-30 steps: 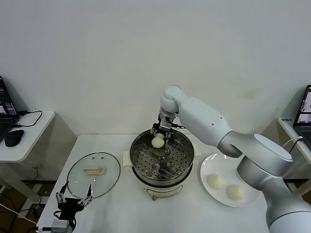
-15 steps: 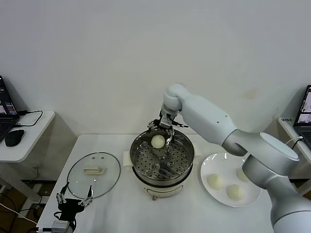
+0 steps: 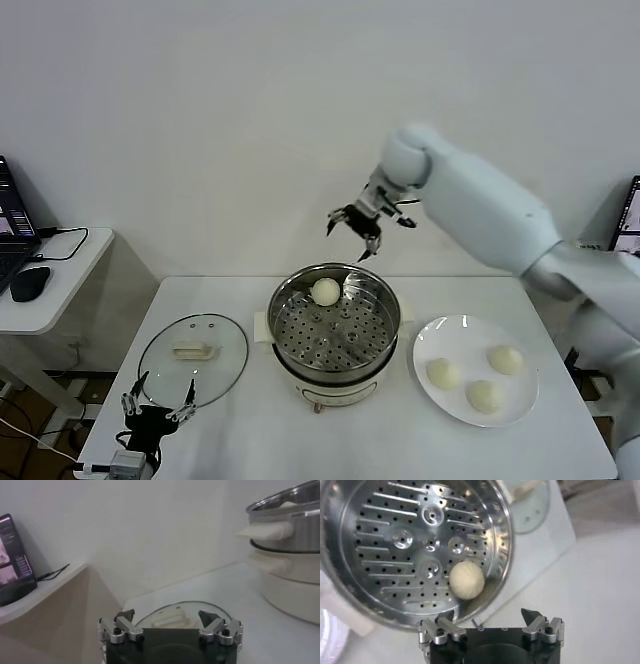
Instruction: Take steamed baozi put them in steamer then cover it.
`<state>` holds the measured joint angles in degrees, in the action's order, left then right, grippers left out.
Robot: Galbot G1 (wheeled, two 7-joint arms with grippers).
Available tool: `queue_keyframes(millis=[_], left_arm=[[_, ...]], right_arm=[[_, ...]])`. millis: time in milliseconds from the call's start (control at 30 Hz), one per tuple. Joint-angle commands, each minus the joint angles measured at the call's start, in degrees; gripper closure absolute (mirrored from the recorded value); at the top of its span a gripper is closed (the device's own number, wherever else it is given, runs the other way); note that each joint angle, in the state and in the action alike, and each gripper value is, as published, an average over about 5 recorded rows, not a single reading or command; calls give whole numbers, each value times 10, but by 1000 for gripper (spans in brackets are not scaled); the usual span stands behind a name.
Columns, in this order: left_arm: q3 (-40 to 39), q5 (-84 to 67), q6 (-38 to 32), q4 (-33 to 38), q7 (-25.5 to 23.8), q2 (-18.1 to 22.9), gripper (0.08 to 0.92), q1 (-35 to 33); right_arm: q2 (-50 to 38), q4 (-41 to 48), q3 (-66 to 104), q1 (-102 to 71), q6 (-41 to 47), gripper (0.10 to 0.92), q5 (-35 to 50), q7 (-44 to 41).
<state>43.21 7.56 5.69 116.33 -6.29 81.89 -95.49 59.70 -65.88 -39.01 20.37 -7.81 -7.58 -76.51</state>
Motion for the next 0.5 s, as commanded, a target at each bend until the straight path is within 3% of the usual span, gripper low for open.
queue_keyframes(millis=[33,200,500], left_arm=[[-4,-3,4,2,0,-9,177,-2],[-4,-19,15,4,-3,-15,177,1],[-4,-20,21,9,-5,-12,177,1]], right_arm=[[-177,-105,-8,5,243,203,92,-4],[-254,-167,-5,-28,325,203,85,3],[-315,-217,48,-165,306,203,40,10]])
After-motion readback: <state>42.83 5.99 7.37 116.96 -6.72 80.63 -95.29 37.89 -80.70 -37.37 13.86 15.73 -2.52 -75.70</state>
